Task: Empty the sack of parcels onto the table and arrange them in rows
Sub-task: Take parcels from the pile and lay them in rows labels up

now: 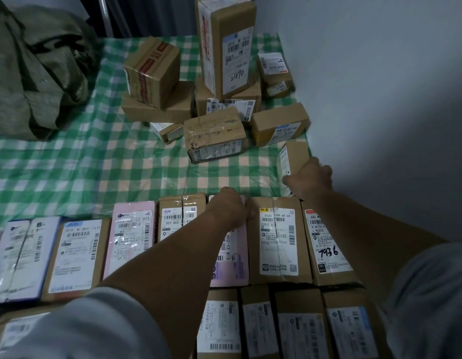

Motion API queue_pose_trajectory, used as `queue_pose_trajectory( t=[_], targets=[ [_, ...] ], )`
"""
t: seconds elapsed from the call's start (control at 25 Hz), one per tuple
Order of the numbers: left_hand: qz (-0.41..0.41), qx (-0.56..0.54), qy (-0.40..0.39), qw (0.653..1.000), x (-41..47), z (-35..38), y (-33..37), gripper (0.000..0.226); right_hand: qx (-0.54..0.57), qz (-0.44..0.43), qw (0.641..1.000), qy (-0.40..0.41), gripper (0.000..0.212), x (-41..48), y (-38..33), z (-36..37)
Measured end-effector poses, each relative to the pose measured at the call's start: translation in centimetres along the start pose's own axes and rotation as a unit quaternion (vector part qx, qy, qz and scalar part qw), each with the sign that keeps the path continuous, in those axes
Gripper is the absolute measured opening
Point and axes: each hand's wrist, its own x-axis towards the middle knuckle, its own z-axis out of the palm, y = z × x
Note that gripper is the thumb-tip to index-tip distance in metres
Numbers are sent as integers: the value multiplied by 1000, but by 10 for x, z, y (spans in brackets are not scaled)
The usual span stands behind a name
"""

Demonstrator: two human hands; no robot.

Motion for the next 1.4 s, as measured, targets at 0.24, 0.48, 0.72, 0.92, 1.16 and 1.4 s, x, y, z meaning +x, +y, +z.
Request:
queue_pose_trajectory(
  t=[0.24, 0.48, 0.72, 0.92, 1.16, 1.4],
  targets=[
    [29, 54, -10, 998, -11, -1, 4, 58, 166, 23, 984, -54, 35, 11, 2, -15],
    [16, 46, -6, 999, -8, -1, 4, 60, 28, -2, 998, -51, 76, 11, 7, -6],
    [33, 83, -5, 996, -7, -1, 5, 51, -38, 2, 999, -13, 118, 10, -3, 8],
    [34, 79, -13, 996, -7, 0, 2, 59, -116, -157, 981, -19, 105, 10, -22, -23],
    [44, 70, -17, 996, -8, 0, 0, 53, -424, -467, 773, 65, 103, 13, -29, -52],
    [45, 46, -4, 998, -8, -2, -1, 49, -518, -455, 721, 74, 96, 14, -17, -35]
  ],
)
